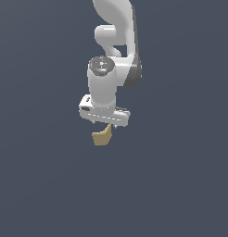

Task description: Pick up the object and move it to a goal position.

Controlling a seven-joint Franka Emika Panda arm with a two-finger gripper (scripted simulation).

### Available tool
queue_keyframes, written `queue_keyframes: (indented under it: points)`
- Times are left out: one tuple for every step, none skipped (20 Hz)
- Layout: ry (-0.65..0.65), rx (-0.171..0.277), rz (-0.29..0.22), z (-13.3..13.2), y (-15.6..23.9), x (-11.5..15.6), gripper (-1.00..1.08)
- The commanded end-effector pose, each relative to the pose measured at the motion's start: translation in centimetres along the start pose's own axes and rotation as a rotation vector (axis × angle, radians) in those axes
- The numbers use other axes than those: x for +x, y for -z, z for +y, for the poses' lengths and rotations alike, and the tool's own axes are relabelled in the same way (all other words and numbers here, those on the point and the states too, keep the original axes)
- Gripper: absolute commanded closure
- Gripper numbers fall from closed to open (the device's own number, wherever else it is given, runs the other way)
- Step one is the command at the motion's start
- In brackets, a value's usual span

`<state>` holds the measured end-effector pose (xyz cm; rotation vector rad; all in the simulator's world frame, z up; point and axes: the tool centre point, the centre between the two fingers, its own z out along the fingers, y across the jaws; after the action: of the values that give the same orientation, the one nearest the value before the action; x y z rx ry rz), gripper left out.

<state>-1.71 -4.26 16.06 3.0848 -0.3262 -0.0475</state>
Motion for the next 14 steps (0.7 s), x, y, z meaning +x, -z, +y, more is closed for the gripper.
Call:
queue_keyframes:
  points:
    - [-0.066,0.004,0.001,0.04,-0.15,0.06,-0.92]
    - [-0.095,0.006,0.002,0.07,-0.22,0.09,-0.92]
    - [-0.125,0.008,0.003,0.09,-0.28,0.12,-0.92]
    - [-0.154,0.010,0.003,0.11,-0.35,0.15,-0.92]
    - [-0.184,0.012,0.004,0.13,-0.41,0.17,-0.92]
    - [-0.214,0.014,0.004,0.16,-0.48,0.20,-0.92]
    - [-0.243,0.016,0.005,0.18,-0.54,0.23,-0.92]
    - [-0.273,0.018,0.005,0.21,-0.60,0.26,-0.92]
    - [-0.303,0.020,0.006,0.23,-0.66,0.29,-0.92]
    - [-0.332,0.022,0.006,0.26,-0.73,0.32,-0.92]
    - [-0.362,0.024,0.006,0.29,-0.79,0.35,-0.92]
    - [-0.392,0.026,0.007,0.32,-0.85,0.38,-0.92]
    - [-0.421,0.028,0.007,0.35,-0.91,0.41,-0.92]
    - [-0.451,0.030,0.007,0.38,-0.97,0.44,-0.92]
